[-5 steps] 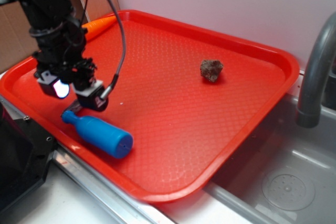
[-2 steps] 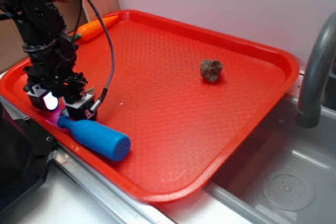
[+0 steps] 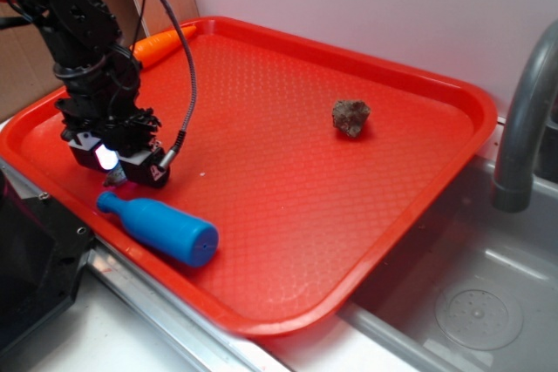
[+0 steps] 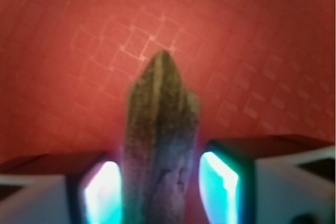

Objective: Grab the wood chip.

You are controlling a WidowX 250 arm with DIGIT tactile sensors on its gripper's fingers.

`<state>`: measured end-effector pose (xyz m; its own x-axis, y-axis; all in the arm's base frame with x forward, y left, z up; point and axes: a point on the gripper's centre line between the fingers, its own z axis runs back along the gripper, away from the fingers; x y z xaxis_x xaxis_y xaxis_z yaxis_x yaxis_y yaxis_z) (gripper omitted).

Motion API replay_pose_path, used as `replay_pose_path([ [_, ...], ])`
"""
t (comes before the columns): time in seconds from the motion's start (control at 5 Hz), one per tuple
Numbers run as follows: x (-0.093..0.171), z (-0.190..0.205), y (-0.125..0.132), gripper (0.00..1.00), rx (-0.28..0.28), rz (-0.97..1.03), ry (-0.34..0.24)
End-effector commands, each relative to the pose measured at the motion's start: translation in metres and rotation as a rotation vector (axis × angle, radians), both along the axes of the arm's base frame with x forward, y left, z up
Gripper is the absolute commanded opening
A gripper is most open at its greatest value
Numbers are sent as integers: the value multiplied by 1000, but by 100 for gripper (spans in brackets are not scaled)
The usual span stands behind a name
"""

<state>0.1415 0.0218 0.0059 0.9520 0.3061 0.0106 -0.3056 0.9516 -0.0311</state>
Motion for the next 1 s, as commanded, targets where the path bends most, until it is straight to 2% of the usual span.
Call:
replay_pose_path([
  [0.0,-26,-3,2,0,-2,-18,26],
  [0.4,-25,8,2,0,-14,-37,-6],
  [0.8,0,84,4,0,-50,-88,-117],
])
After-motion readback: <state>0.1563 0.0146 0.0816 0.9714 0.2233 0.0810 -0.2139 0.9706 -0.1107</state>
